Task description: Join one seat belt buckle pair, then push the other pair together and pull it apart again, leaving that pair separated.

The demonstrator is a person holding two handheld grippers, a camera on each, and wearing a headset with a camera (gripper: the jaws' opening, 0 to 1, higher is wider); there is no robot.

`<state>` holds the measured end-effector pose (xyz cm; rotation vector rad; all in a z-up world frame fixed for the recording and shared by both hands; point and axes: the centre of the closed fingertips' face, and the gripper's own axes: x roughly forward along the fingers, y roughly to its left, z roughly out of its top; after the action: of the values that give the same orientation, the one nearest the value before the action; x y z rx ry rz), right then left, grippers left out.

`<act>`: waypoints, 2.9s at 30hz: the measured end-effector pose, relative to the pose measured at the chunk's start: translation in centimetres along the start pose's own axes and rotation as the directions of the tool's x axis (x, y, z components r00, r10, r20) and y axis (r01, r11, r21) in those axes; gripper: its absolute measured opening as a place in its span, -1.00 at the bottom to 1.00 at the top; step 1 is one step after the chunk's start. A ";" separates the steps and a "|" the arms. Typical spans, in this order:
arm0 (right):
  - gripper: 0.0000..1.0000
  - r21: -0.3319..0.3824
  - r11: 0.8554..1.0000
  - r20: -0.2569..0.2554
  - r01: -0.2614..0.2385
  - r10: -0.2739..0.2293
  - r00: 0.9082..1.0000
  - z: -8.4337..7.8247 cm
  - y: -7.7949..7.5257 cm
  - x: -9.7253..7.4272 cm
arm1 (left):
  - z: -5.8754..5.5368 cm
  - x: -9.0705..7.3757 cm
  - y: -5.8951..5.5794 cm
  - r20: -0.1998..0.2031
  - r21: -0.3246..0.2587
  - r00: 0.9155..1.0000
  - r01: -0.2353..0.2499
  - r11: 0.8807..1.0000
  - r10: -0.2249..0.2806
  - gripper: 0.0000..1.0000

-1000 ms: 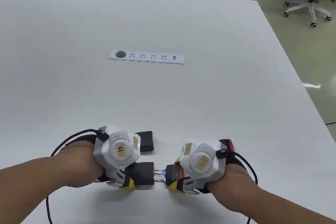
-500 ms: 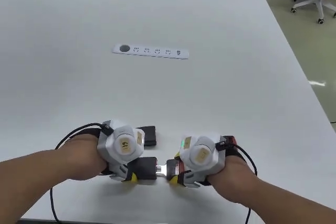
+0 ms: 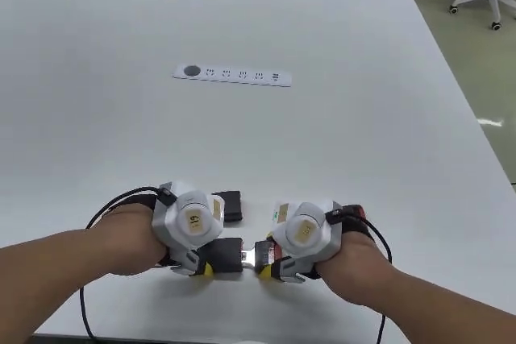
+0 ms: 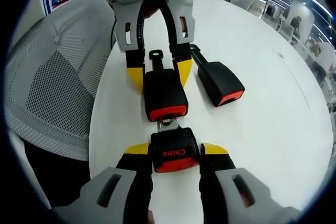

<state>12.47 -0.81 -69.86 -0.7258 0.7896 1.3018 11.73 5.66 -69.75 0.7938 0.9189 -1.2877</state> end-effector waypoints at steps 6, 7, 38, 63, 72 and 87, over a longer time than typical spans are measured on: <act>-0.38 -0.011 1.000 -0.010 -0.005 0.005 1.000 0.1 0.1 -0.1 | 0.0 0.0 0.1 -0.006 0.009 1.000 0.002 1.000 -0.002 -0.37; -0.38 -0.014 1.000 -0.013 -0.007 0.007 1.000 0.1 0.1 -0.1 | 0.0 0.0 0.1 -0.006 0.011 1.000 0.003 1.000 -0.003 -0.37; -0.39 -0.064 0.998 -0.010 -0.009 0.008 1.000 1.0 0.3 -0.3 | -0.5 -0.2 0.5 0.028 0.001 1.000 -0.001 1.000 0.001 -0.38; -0.37 -0.084 0.996 -0.031 -0.018 0.015 0.999 0.5 0.3 0.2 | -0.3 -0.2 0.4 0.026 -0.001 1.000 -0.005 1.000 0.005 -0.37; -0.35 -0.068 0.997 -0.073 -0.030 0.025 0.997 0.6 0.2 0.6 | -0.4 -0.2 0.2 0.005 -0.020 1.000 -0.017 1.000 0.017 -0.36; -0.31 -0.071 0.997 -0.098 -0.018 0.011 0.995 0.8 0.2 0.4 | -0.4 -0.2 0.2 -0.048 -0.064 0.998 -0.037 0.997 0.034 -0.33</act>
<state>12.38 0.10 -69.82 -0.8473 0.8309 1.3207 11.87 6.12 -69.76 0.7888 0.9752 -1.2063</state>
